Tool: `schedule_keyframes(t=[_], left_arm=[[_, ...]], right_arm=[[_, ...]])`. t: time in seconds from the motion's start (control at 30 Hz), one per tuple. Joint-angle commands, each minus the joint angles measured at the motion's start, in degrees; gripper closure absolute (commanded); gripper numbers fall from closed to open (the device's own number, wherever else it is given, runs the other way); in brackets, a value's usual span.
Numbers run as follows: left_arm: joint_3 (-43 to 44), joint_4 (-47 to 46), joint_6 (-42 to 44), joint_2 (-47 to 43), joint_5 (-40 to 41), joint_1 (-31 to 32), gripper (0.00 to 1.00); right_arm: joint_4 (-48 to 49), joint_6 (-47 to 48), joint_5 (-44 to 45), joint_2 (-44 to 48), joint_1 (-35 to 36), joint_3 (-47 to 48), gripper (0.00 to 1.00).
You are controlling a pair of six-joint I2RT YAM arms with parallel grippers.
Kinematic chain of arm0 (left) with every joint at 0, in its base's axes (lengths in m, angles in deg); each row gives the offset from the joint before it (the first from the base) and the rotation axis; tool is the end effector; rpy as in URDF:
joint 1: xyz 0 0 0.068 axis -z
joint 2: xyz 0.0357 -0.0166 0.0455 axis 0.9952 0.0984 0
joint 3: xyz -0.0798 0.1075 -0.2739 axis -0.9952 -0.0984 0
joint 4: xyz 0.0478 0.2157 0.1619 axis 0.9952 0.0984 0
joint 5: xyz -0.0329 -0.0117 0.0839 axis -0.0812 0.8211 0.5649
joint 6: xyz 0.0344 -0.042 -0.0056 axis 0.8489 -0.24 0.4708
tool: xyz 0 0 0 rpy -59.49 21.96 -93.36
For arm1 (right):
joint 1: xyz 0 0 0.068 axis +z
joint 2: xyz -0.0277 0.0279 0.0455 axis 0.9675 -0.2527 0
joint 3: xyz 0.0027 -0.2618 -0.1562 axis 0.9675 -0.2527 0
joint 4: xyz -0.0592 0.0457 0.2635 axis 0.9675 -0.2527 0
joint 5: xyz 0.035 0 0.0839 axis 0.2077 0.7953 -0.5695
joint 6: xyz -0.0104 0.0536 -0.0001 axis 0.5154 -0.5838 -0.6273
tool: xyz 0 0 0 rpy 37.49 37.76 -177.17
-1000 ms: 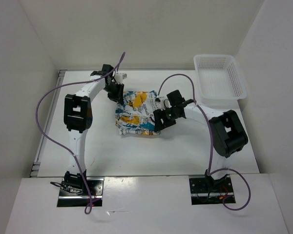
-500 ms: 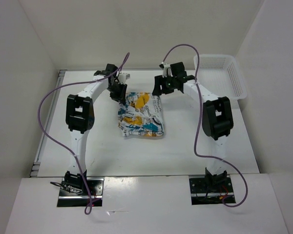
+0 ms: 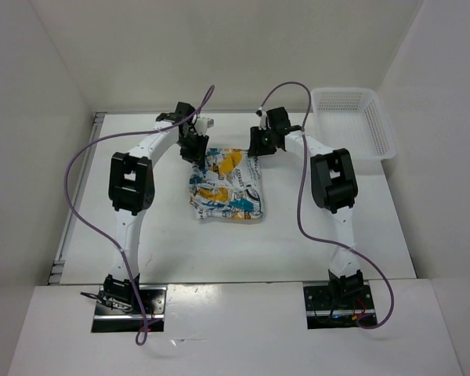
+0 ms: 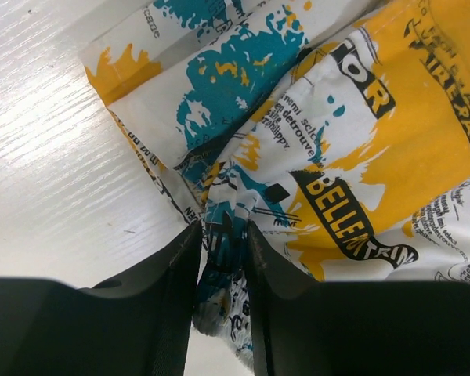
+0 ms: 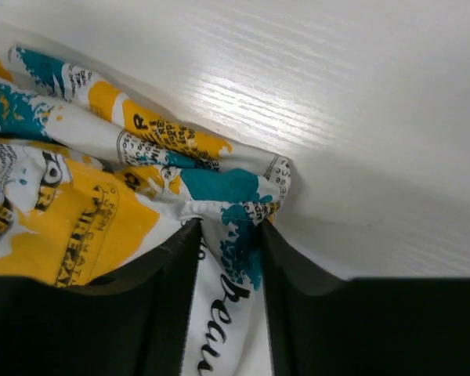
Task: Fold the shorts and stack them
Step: Fold the shorts
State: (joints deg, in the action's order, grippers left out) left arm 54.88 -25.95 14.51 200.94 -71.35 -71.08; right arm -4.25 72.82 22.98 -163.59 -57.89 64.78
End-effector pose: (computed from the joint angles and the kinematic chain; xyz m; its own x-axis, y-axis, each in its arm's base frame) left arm 0.5201 -0.1332 0.2126 -0.8799 0.2036 -0.4294 0.3335 0.9082 -0.2527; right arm 0.5188 0.1747 0.1847 -0.7681 -0.0965 -0.6331 -0.3695 0.8742 0.3150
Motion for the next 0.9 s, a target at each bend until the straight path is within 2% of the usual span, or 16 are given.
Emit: schedule_keyframes(t=[0.0,0.13,0.43,0.6,0.63,0.67,0.73,0.77,0.8,0.87], left_arm=[[2.62,1.14,0.23,1.66,1.63,0.26,0.63],[5.17,0.53,0.23,2.19,3.75,0.26,0.63],[8.86,-2.29,0.23,0.52,4.28,-1.41,0.63],[11.50,-3.68,0.23,4.55,4.28,-1.41,0.52],[12.38,-4.21,0.23,5.52,4.28,-1.41,0.50],[13.52,-4.22,0.23,6.75,4.28,-1.41,0.48],[18.26,-2.73,0.23,10.62,4.97,-1.41,0.44],[19.67,-1.51,0.23,12.37,4.98,-1.41,0.44],[20.72,-1.49,0.23,12.39,4.98,-1.93,0.42],[22.13,-1.49,0.23,12.39,4.46,-1.94,0.34]], right_arm=[[2.06,-1.59,-1.00,-2.53,0.10,3.41,0.64],[2.06,-1.59,1.90,-2.53,-0.51,3.94,1.00],[2.06,-0.89,2.42,-2.01,-1.65,5.70,1.00],[1.53,-0.19,0.40,-2.01,-1.65,5.70,1.00],[1.53,-0.19,0.40,-2.01,-1.65,5.70,0.98],[1.53,-0.19,0.92,-2.01,-1.65,5.70,0.87],[1.53,0.51,1.72,-1.39,-1.65,5.70,0.72],[1.53,0.52,2.24,-0.87,-1.65,5.18,0.54],[1.53,1.04,2.25,-0.08,-1.65,5.17,0.49],[1.01,2.53,2.78,0.97,-1.65,5.17,0.33]])
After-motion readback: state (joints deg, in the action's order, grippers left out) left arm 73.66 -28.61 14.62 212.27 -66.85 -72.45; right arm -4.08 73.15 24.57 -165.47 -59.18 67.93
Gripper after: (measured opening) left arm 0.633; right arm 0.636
